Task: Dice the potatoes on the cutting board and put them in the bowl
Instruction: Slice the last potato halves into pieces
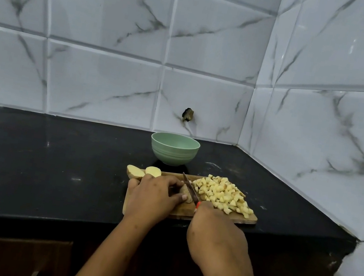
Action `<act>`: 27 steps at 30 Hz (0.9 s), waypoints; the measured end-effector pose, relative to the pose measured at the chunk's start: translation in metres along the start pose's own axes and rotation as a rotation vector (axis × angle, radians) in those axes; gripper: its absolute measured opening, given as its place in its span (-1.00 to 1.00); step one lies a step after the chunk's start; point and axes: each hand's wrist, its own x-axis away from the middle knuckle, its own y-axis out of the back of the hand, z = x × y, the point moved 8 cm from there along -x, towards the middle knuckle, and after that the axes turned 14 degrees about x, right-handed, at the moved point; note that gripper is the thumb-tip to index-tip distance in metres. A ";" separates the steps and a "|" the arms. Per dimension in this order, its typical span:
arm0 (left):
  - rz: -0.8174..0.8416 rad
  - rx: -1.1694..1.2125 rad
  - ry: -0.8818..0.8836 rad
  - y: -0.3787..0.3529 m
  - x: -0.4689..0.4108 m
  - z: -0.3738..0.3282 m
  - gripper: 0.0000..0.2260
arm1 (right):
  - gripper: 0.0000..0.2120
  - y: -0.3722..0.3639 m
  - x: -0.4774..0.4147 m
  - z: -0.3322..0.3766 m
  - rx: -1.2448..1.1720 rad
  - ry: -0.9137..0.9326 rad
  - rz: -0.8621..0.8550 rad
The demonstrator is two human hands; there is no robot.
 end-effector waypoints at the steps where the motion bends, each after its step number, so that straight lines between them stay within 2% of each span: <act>1: 0.002 -0.007 -0.003 0.000 0.000 0.000 -0.67 | -0.75 -0.001 -0.002 0.000 0.001 -0.018 0.021; 8: 0.016 0.009 -0.001 -0.002 -0.002 0.001 -0.68 | -0.58 -0.002 -0.025 0.009 0.065 -0.079 0.216; 11: 0.020 0.029 0.002 -0.002 -0.002 0.001 -0.70 | -0.58 0.001 -0.036 0.017 0.134 -0.039 0.283; 15: 0.021 0.029 0.001 -0.001 -0.002 0.000 -0.72 | -0.61 0.008 -0.048 0.022 0.213 0.014 0.223; 20: 0.017 0.060 0.018 0.001 0.000 -0.001 -0.74 | -0.61 0.007 -0.047 0.025 0.183 0.008 0.194; 25: -0.001 0.111 0.048 0.002 -0.001 0.004 -0.73 | -0.48 0.006 -0.031 0.021 0.228 0.054 0.214; 27: 0.009 0.099 0.049 0.001 -0.002 0.004 -0.71 | -0.57 0.001 -0.023 0.011 0.247 0.039 0.227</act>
